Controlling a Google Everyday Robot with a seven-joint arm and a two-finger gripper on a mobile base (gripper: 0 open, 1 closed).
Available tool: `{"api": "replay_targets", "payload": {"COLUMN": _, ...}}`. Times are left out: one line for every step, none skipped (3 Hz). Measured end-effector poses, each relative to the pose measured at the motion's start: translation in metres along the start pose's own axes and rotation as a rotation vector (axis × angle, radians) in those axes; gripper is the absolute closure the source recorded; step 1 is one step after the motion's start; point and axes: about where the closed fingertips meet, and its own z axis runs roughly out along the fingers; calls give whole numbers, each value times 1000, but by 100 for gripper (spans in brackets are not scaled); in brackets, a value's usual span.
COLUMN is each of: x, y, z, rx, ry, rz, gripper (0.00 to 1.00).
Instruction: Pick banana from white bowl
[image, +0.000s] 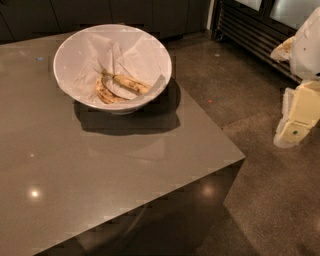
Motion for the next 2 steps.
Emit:
{"api": "replay_targets", "payload": {"x": 0, "y": 0, "z": 0, "rx": 0, "ry": 0, "rz": 0, "gripper": 0}}
{"api": "replay_targets", "payload": {"x": -26, "y": -22, "z": 4, "rx": -32, "ry": -20, "rz": 29, "gripper": 0}}
